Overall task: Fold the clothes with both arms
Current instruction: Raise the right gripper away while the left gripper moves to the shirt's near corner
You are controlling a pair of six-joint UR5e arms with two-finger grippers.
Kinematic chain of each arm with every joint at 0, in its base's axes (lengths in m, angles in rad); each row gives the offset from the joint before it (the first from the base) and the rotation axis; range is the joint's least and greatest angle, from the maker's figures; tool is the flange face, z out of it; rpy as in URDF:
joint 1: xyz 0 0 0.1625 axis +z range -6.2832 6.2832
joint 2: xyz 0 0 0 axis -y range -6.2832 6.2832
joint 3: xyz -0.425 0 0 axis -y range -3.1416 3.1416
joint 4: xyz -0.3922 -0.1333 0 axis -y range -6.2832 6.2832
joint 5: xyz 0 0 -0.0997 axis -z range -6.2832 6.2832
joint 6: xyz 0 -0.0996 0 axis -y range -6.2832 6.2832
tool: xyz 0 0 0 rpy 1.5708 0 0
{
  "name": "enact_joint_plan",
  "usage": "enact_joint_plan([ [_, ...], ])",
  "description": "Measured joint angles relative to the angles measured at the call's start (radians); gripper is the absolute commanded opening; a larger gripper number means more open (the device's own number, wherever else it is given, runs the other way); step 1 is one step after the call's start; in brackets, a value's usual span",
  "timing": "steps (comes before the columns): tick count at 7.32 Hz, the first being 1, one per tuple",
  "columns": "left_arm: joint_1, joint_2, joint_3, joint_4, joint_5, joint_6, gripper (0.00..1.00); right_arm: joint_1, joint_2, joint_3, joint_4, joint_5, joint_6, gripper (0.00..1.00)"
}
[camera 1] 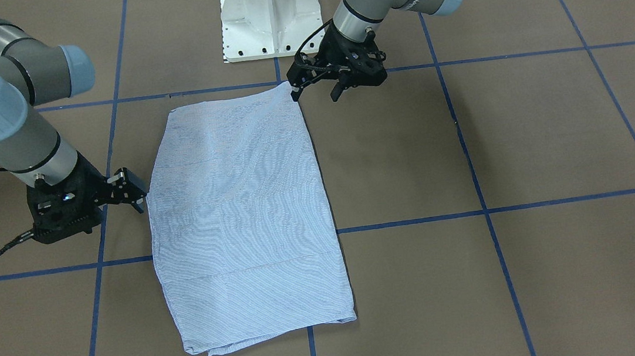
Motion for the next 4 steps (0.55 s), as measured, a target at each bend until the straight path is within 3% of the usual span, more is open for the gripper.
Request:
enact_joint_plan([
  [4,0.12,-0.049,0.101,0.012,0.064,-0.067,0.83,-0.002,-0.079,0.122,0.001,0.047,0.061,1.0],
])
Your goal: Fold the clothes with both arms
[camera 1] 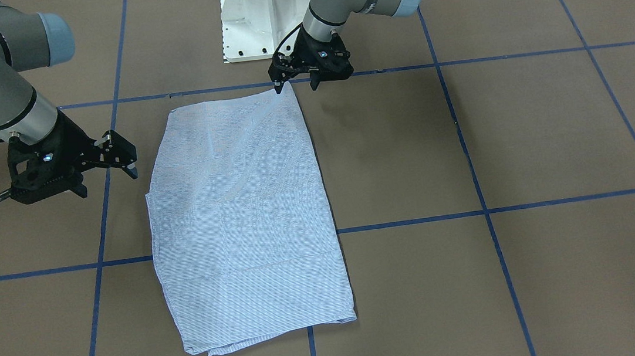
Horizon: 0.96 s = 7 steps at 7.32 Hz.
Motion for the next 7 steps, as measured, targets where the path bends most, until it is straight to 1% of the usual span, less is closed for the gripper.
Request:
enact_joint_plan([
  [2,0.003,-0.029,0.04,-0.001,0.0,-0.004,0.72,0.0,-0.005,0.01,-0.001,0.005,0.001,1.0],
  [3,0.004,-0.037,0.048,-0.001,0.0,-0.004,0.7,0.0,-0.006,0.01,-0.001,0.005,0.001,1.0],
  [7,0.012,-0.043,0.058,0.001,-0.001,-0.006,0.7,0.0,-0.006,0.01,-0.001,0.005,0.001,1.0],
])
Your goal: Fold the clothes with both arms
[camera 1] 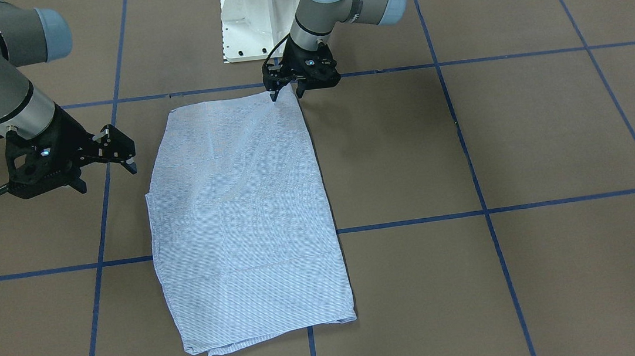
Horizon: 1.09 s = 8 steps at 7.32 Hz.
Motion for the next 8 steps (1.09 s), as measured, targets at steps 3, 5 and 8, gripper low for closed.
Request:
enact_joint_plan([
  [3,0.009,-0.001,-0.002,-0.001,0.0,-0.011,0.64,0.0,-0.001,-0.001,0.001,0.0,-0.001,1.0],
  [5,0.01,-0.002,-0.002,-0.001,0.0,-0.012,0.59,0.0,-0.001,-0.001,0.0,0.0,-0.001,1.0],
  [8,0.01,0.0,-0.001,-0.001,-0.002,-0.012,0.21,0.0,-0.001,-0.002,0.0,0.0,-0.001,1.0],
])
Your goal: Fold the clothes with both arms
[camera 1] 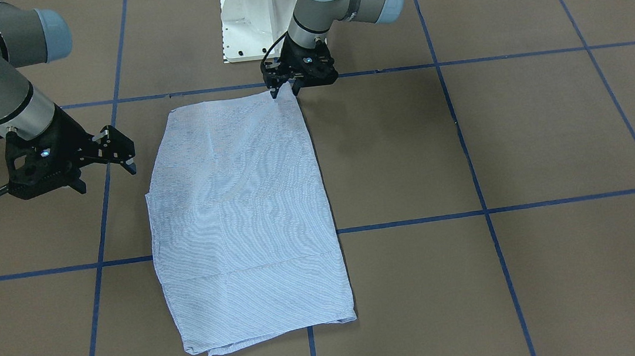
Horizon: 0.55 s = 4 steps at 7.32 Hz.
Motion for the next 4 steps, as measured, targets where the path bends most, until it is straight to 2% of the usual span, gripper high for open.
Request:
enact_joint_plan([
  [1,0.0,0.0,0.0,0.0,0.0,-0.001,0.0,0.0,0.0,0.0,0.0,-0.001,0.0,1.0],
  [4,0.0,0.001,-0.002,0.0,0.0,-0.024,0.0,0.0,-0.001,0.0,0.0,-0.001,0.0,1.0],
])
